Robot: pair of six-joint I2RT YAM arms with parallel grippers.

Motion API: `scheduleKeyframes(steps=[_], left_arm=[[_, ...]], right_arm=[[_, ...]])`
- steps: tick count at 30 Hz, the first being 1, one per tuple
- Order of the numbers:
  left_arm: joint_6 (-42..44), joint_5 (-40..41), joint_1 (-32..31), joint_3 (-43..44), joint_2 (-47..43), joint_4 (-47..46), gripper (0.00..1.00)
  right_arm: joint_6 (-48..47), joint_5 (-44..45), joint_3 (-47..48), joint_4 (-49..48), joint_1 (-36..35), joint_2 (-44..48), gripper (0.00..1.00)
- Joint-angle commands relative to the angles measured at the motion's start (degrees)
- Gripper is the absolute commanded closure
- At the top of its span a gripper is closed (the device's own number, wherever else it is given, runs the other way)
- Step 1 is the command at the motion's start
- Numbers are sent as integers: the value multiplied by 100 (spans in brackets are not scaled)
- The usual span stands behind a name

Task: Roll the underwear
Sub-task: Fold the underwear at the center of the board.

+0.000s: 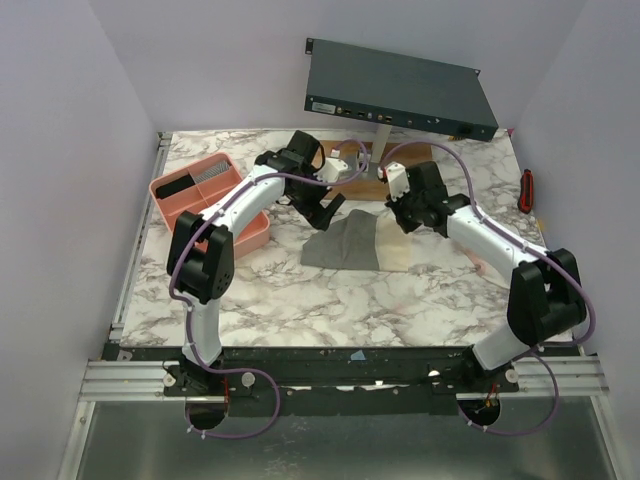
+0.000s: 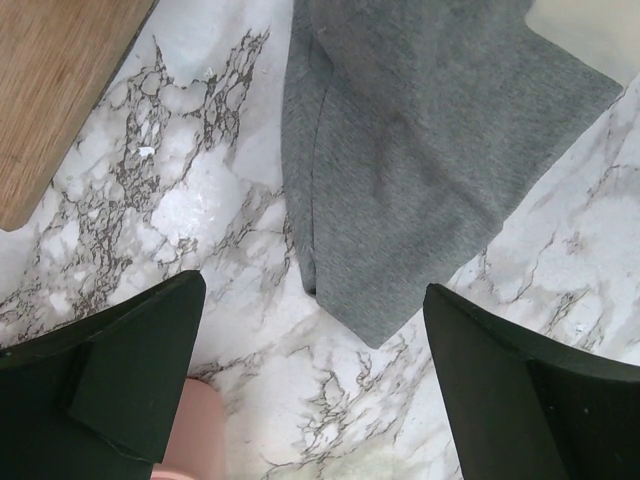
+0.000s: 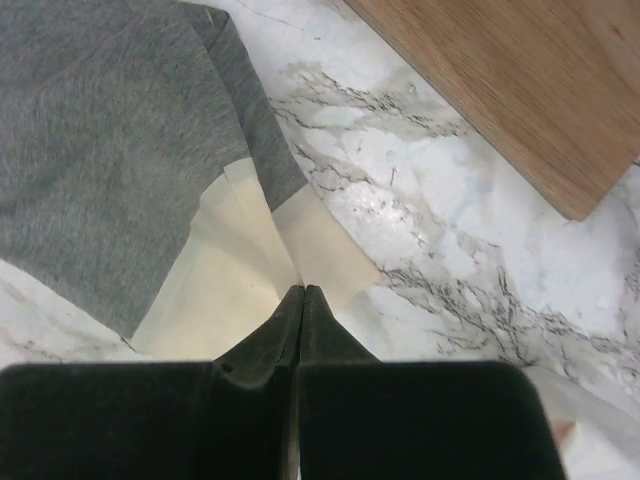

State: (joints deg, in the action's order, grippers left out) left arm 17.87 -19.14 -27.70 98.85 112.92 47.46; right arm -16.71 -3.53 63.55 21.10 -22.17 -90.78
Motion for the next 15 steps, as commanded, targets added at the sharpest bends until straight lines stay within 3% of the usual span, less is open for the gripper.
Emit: scheduleKeyframes(steps=[1, 9, 15], left_arm=[[228, -221, 13, -128, -314, 43, 1], [408, -126, -103, -267, -394, 96, 1], [399, -133, -167, -300, -387, 96, 1]], right_arm=[[-317, 445, 297, 756, -33, 267, 99], [-649, 840, 785, 1506, -33, 67, 99], [-752, 873, 559, 1428, -17, -196, 99]])
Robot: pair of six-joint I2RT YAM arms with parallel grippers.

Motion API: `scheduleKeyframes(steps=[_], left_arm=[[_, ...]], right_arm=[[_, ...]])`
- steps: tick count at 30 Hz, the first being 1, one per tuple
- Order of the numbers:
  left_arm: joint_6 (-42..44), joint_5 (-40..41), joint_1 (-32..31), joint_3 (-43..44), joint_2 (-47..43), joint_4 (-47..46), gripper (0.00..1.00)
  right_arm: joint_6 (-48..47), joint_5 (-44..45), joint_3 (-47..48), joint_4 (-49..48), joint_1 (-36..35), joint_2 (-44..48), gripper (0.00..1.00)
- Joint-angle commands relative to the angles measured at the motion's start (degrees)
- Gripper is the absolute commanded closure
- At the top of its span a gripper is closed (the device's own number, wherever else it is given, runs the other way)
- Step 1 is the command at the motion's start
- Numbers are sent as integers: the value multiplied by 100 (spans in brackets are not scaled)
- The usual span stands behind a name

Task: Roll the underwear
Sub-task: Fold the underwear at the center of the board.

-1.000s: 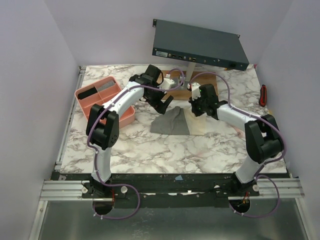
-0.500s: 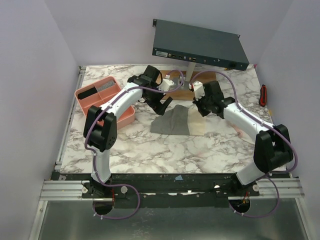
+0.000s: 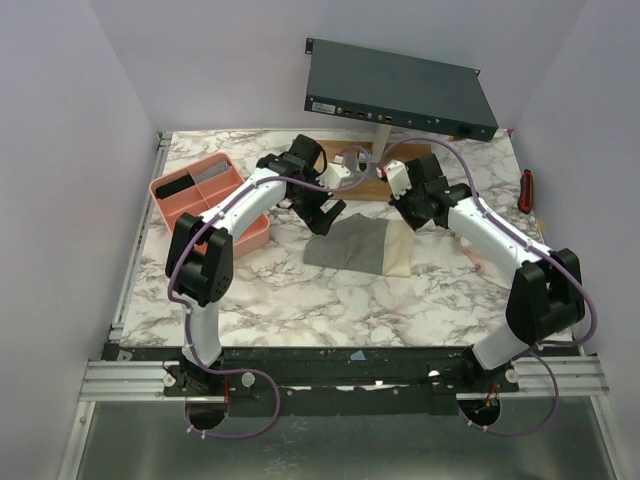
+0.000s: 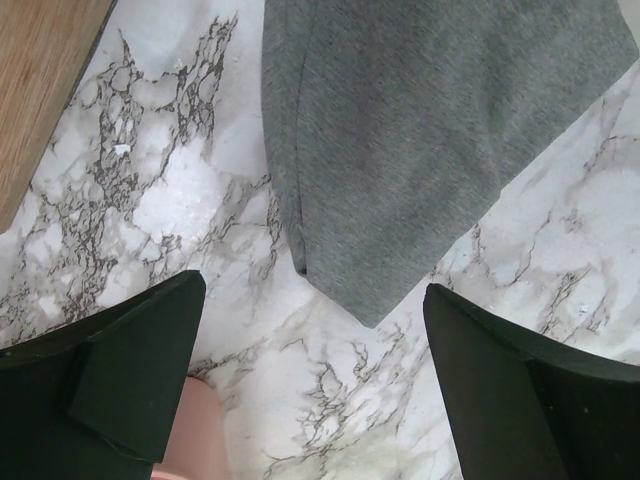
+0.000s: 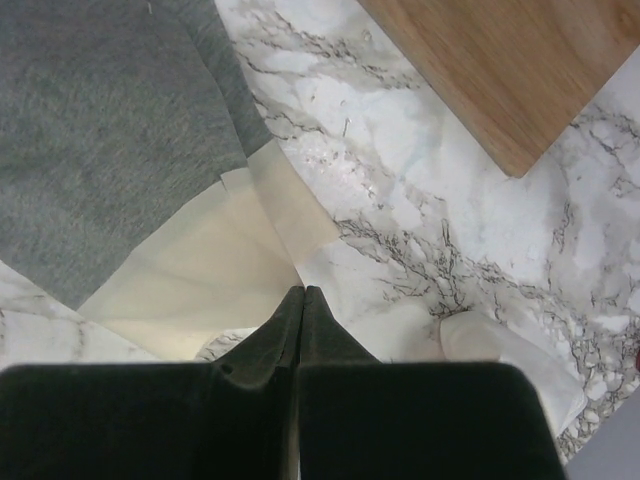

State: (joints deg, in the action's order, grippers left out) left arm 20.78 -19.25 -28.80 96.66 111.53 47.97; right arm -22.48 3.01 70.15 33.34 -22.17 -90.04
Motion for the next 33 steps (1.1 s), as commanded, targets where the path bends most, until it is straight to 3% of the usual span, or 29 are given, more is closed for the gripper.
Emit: scheduleKeyframes(steps=[1, 24, 28, 33], left_arm=[[111, -128, -64, -85, -245, 46, 1], [15, -150, -264, -25, -19, 38, 1], [-50, -120, -276, -25, 18, 37, 1], [-220, 162, -276, -48, 18, -98, 1]], right_arm=[[-197, 247, -169, 134, -23, -319, 99], [-618, 530, -381, -1015, 284, -1351, 98], [-600, 612, -301, -1102, 284, -1513, 93], [-574, 858, -291, -1204, 284, -1535, 75]])
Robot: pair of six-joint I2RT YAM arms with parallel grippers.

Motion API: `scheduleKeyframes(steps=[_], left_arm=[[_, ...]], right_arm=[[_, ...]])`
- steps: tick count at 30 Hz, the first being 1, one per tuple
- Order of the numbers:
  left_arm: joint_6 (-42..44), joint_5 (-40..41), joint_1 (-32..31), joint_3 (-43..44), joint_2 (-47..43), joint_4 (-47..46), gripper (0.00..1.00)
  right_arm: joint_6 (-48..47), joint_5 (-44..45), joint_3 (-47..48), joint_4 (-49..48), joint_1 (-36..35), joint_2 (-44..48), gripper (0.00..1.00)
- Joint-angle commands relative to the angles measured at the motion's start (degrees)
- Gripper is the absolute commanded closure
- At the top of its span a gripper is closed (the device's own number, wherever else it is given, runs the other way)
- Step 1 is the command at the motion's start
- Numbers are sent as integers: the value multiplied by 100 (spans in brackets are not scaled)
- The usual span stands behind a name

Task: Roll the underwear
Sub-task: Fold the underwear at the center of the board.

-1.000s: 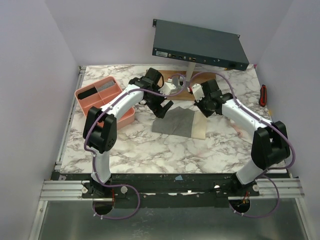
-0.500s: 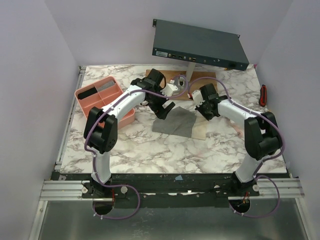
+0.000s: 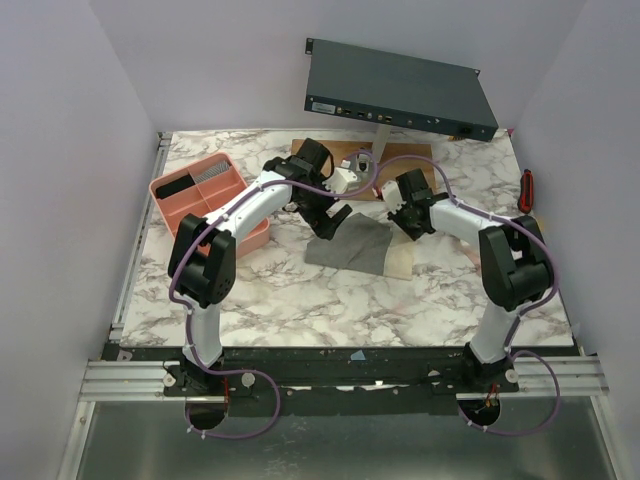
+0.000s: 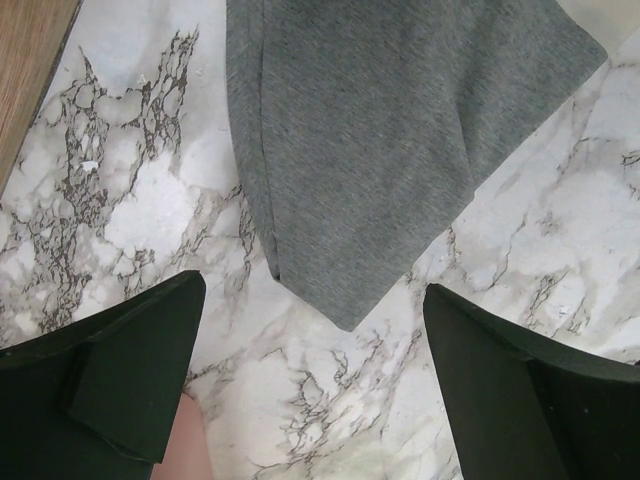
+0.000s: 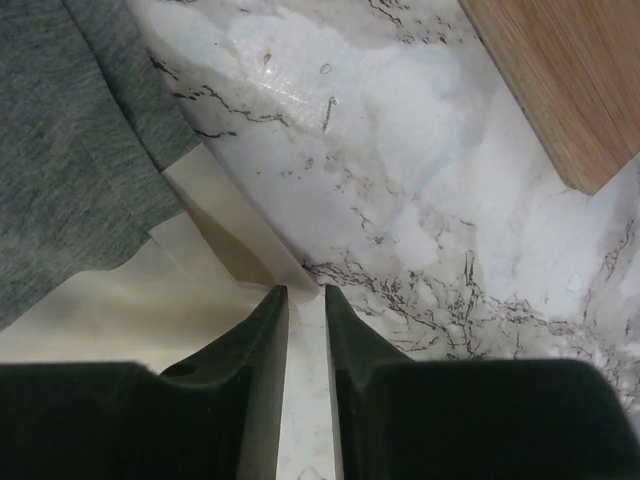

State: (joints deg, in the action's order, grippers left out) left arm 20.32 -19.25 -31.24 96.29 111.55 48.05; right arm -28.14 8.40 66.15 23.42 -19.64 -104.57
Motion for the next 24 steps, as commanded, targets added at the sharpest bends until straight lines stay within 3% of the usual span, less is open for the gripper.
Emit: scheduleKeyframes(steps=[1, 7, 13, 18, 24], left_arm=[[-238, 229, -26, -26, 8, -144, 1], [-560, 547, -3, -211, -56, -271, 1], [-678, 496, 164, -598, -398, -379, 1], [-567, 482, 350, -888, -690, -410, 1], [-571, 593, 362, -1066, -681, -380, 1]], right_arm=[[-7, 381, 96, -223, 33, -52, 72], [66, 465, 30, -245, 45, 436, 48], [166, -627, 51, 334, 36, 1097, 35], [176, -1681, -199, 722, -3, 1521, 33], [-61, -2013, -813, 831, -65, 1744, 33]])
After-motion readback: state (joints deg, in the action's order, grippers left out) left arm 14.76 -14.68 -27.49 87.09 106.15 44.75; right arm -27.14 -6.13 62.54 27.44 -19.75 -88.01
